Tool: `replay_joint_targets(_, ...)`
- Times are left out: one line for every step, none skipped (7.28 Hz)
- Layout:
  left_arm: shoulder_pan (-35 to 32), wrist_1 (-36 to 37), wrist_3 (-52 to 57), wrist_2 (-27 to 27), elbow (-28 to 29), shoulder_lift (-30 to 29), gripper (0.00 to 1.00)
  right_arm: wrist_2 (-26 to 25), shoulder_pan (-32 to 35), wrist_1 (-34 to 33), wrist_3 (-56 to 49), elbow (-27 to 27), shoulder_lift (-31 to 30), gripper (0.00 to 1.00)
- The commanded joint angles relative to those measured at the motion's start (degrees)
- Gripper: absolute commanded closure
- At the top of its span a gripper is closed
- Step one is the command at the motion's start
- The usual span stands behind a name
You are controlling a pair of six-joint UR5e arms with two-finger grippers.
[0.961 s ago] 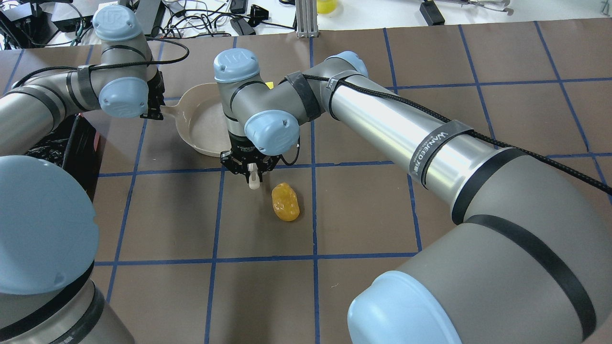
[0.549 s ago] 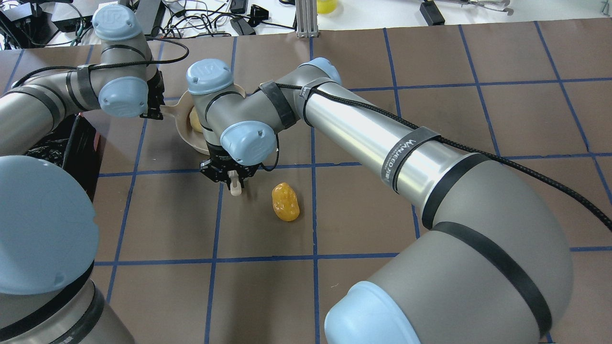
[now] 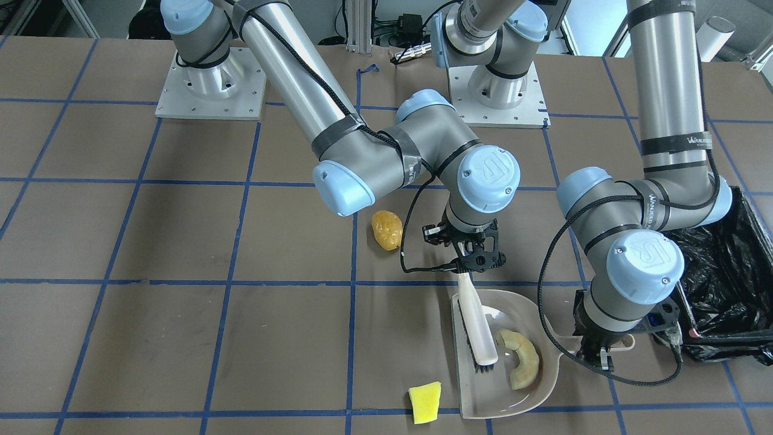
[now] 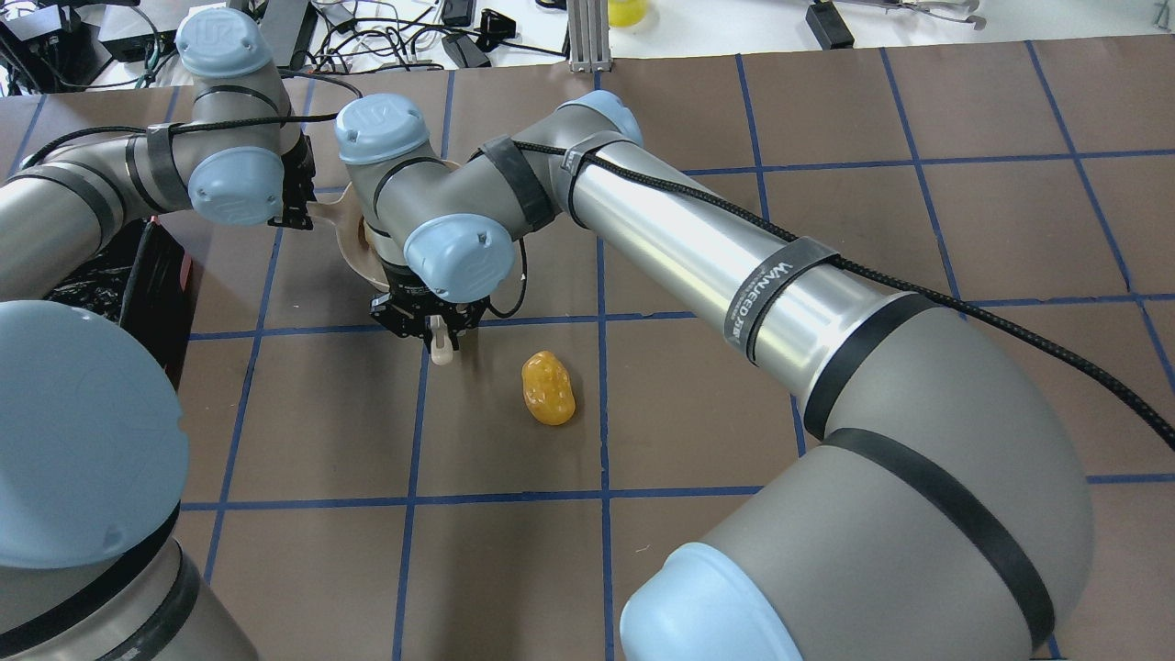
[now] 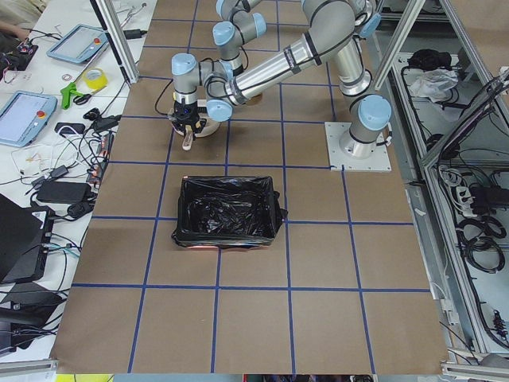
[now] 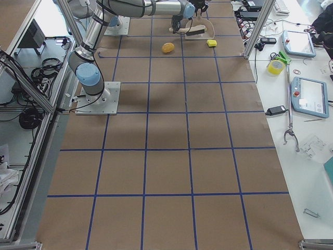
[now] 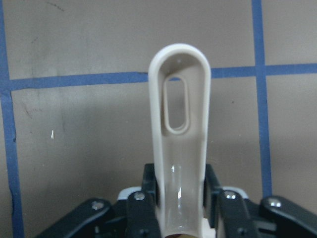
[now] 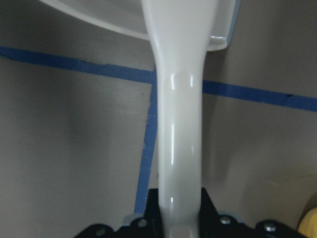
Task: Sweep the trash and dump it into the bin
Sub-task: 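Sweep the croissant toy into the dustpan with the right gripper's brush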
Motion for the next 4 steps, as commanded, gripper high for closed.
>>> replay_joint_targets(0.0, 0.0, -0.06, -0.09, 0.0, 0.03, 1.0, -4.18, -6.07, 6.54, -8.79, 0.27, -2.99, 0.96)
replay_joint_targets(0.0, 0.0, 0.03, -0.09, 0.0, -0.06, 1.0, -4.28, -9.5, 8.74, -13.19, 0.36, -4.74, 0.96)
replay_joint_targets(0.0, 0.0, 0.03, -0.09, 0.0, -0.06, 1.0, -4.28, -12.4, 8.85, -15.58, 0.36, -5.1, 0.96)
replay_joint_targets(0.0, 0.0, 0.03, -0.09, 0.0, -0.06, 1.0, -3.93, -14.43, 7.89, -18.13, 0.36, -4.06, 0.96)
